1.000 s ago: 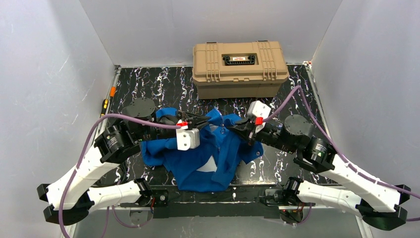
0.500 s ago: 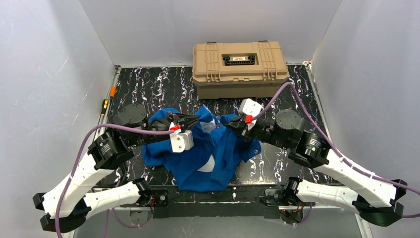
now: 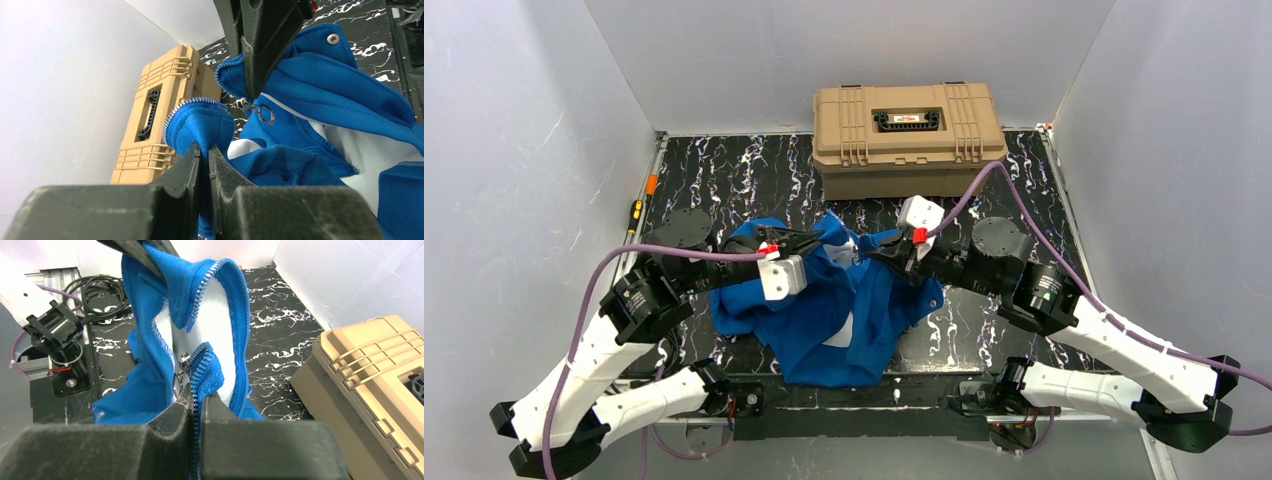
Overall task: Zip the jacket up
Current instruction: Insert the zipper into the jacket.
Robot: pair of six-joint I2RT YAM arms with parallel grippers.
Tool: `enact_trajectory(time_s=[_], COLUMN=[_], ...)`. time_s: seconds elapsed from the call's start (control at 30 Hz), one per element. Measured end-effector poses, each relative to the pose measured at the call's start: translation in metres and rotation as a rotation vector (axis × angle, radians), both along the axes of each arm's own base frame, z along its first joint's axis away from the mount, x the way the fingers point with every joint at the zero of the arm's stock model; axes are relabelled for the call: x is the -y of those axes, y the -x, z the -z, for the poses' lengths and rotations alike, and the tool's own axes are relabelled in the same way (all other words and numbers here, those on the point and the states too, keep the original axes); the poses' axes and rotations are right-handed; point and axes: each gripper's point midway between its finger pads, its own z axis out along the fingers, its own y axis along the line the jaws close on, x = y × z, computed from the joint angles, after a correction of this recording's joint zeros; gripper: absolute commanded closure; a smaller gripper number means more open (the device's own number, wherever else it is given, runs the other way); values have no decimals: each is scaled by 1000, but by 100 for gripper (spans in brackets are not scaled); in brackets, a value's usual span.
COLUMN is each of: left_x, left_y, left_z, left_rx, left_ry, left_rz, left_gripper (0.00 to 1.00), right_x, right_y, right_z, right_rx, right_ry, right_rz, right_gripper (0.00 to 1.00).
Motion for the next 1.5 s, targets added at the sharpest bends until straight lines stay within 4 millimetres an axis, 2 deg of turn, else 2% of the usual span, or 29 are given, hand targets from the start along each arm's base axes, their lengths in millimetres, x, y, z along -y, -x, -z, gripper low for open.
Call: enact_trajectory(time_s=[0.4,1.5], left_x=[4,5], left_y=[6,8], left_z=[4,16], left_rx=[17,88], left_ry=[-11,-53], left_rz=[51,88], left_gripper=[100,100], right_x=[-7,-4], right_y=[-2,4], right_z=[-5,-12], right_rx=[-16,-69], right_ry=[-15,-56], right_rz=[-2,-6], right_gripper=[99,99])
